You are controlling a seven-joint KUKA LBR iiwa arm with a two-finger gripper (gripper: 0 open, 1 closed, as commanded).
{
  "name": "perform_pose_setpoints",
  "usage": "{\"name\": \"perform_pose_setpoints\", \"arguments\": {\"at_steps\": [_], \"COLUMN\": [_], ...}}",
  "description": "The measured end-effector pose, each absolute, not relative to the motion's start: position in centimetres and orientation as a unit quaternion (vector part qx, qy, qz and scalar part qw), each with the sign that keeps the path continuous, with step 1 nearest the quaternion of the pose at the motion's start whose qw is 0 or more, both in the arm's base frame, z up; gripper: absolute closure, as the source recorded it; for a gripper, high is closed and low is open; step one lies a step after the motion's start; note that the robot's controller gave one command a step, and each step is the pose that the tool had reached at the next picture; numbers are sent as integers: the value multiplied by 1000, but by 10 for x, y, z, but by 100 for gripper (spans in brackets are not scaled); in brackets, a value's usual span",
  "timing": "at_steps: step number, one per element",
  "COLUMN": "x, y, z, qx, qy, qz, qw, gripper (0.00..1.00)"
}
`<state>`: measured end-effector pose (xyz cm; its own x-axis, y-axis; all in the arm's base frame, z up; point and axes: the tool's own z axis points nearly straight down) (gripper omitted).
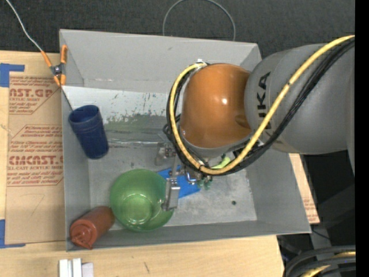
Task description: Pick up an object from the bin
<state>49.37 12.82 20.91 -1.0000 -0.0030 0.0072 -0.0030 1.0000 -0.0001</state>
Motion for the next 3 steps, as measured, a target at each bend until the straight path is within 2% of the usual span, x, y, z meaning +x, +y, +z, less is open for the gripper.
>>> {"name": "perform_pose_setpoints", "arguments": {"at_steps": [1, 2, 3], "x": [495, 534, 554], "y": [127, 153, 157], "z": [214, 125, 162], "qx": [0, 116, 145], "qy": [-1000, -993, -989], "qz": [-1, -1, -1], "qw": [0, 0, -3], "gripper": [0, 0, 0]}}
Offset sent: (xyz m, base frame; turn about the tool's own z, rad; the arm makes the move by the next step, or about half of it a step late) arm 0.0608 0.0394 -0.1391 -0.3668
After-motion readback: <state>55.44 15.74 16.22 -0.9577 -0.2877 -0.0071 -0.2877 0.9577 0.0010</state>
